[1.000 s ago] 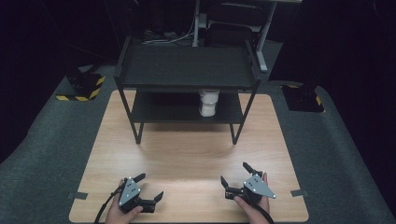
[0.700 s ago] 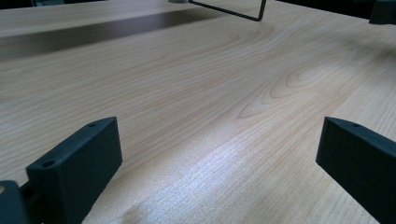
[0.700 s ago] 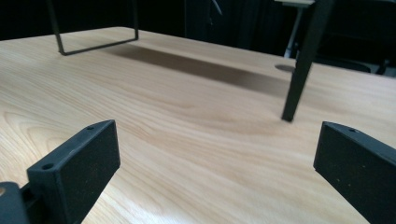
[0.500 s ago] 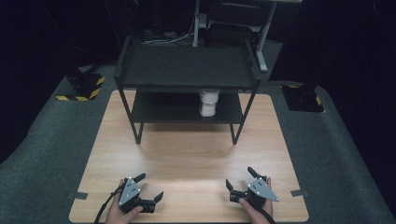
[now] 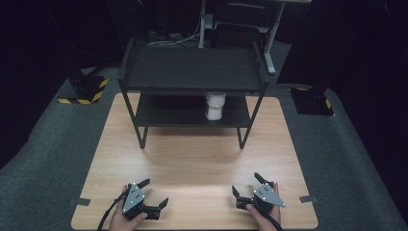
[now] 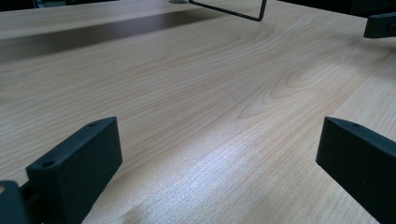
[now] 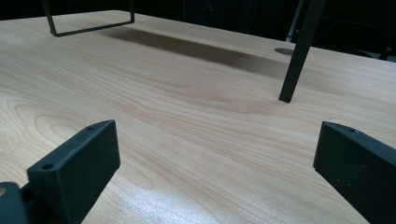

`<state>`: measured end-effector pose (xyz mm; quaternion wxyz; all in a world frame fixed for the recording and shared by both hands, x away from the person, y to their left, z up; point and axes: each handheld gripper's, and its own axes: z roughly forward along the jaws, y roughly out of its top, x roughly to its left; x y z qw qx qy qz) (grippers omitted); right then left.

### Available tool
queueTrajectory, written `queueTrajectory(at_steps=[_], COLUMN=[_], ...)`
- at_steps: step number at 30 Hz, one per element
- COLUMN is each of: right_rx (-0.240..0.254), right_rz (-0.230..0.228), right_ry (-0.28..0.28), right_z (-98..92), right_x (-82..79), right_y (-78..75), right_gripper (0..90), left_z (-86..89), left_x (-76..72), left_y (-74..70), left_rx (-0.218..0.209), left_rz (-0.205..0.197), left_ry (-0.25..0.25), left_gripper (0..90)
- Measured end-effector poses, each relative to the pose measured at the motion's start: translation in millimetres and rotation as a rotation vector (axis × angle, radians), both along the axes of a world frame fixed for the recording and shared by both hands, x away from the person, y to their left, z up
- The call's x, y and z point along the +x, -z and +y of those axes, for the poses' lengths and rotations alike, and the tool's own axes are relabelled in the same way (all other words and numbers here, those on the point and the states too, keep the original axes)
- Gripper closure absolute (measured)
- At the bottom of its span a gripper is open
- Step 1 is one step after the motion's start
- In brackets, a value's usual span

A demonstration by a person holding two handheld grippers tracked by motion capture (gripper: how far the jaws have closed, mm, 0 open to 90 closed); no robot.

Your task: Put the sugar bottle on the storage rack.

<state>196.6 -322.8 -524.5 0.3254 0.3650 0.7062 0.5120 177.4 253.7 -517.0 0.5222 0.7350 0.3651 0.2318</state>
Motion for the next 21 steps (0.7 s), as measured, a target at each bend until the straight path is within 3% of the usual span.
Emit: queueTrajectory(at_steps=[21], right_rx=[0.000], right_rz=[-0.002], right_ry=[0.005], right_z=[0.9], right_x=[-0.5], right_y=[0.4], right_gripper=[0.0], left_z=[1.5], left_x=[-0.6], left_y=[1.5], left_rx=[-0.009], left_rz=[-0.006], left_ry=[0.005], left_gripper=[0.5])
